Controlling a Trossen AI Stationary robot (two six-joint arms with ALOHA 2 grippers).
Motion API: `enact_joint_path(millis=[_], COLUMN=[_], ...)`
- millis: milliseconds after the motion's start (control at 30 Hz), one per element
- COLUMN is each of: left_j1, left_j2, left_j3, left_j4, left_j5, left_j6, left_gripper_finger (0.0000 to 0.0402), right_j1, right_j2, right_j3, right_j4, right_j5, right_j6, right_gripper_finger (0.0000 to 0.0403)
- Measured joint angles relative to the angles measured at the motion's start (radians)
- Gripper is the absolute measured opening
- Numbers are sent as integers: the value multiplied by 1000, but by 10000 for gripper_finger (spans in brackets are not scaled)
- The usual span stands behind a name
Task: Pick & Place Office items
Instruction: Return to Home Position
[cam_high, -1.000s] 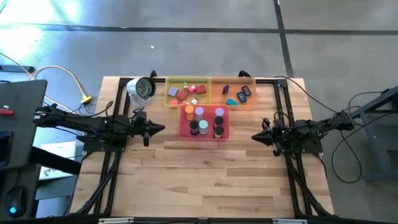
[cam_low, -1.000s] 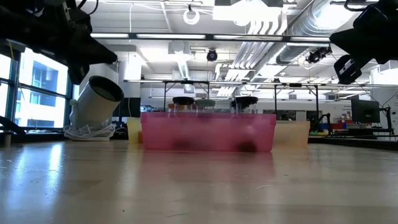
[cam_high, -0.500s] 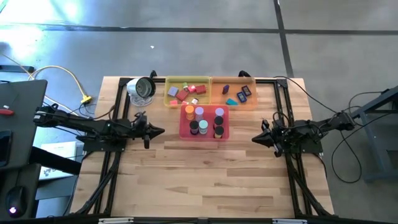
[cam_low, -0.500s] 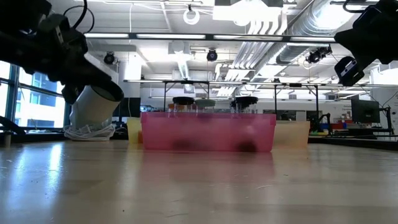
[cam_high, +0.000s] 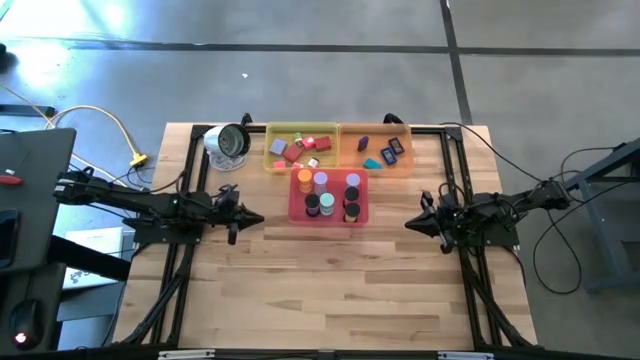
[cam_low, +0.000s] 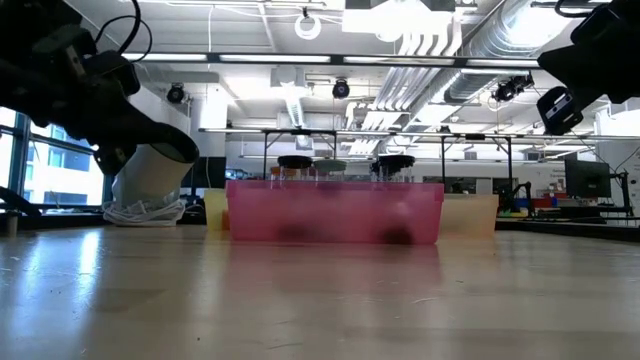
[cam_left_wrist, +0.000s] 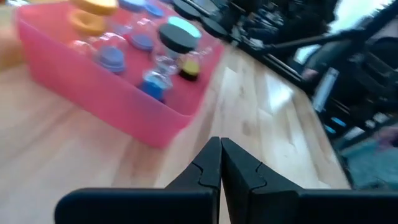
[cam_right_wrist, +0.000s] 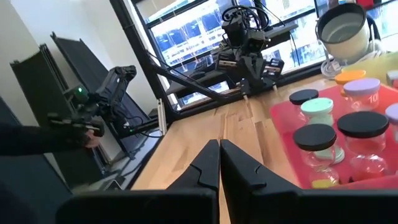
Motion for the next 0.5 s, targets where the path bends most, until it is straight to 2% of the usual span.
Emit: enact_joint_path(millis=[300,500], left_j1=[0,0], left_j2=[-95,-226], left_j3=[-1,-1], left_j4=[-22,-191], left_j5=[102,99], left_j6=[74,121], left_gripper_finger=[0,0], right_j1=[0,0], right_j2=[0,0], right_j3=[-1,-1], right_j4=[-2,-2], right_j5=[1,1], right_j6=[-31,-31], right_gripper_finger=[2,2])
